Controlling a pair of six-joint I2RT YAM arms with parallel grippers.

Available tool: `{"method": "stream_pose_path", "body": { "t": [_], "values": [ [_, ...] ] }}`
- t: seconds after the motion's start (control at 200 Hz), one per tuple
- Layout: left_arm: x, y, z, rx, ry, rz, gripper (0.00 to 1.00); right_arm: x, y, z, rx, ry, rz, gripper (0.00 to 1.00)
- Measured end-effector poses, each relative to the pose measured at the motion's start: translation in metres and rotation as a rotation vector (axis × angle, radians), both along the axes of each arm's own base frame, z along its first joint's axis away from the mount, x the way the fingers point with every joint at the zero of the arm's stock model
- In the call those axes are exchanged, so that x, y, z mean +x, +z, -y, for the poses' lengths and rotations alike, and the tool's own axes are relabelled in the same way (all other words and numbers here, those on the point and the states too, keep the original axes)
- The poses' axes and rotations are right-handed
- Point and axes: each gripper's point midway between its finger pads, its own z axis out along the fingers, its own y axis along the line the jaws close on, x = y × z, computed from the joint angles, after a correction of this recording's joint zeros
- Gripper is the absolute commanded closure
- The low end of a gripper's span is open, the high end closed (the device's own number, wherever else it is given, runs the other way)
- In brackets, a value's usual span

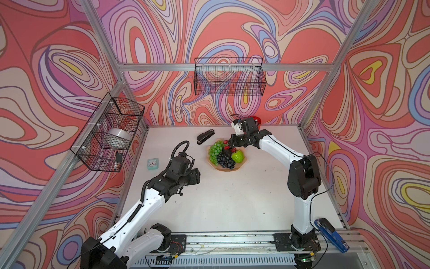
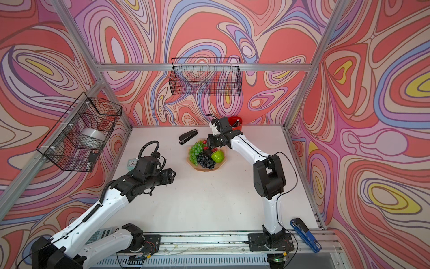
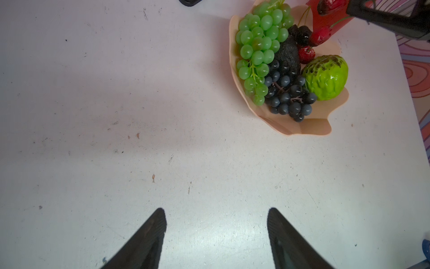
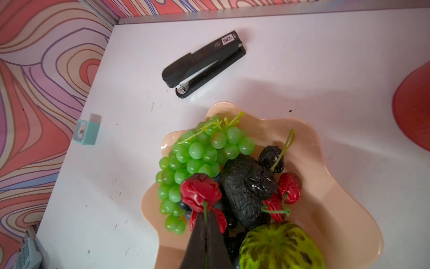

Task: Place and organize the fake fruits in the fruit bowl
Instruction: 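Carry the red cherries with the right gripper into the bowl and open it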

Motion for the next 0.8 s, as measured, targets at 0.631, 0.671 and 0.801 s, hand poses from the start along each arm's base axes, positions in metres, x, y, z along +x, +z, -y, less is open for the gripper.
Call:
{"method": "stream_pose_path", "body": {
  "t": [0.631,0.671,0.801],
  "values": [
    [-0.010,-0.001,-0.012,0.032,0.032,-0.010,0.28,0.046,-0.033,-0.005,-0.014,-0.029,0.003,1.00],
    [-0.010,0.001,-0.013,0.031,0.034,-0.003,0.28,0.047,-0.035,-0.005,-0.020,-0.033,0.001,1.00],
    [-0.010,0.003,-0.014,0.032,0.039,0.006,0.28,0.047,-0.040,0.001,-0.048,-0.053,-0.007,1.00]
  ]
}}
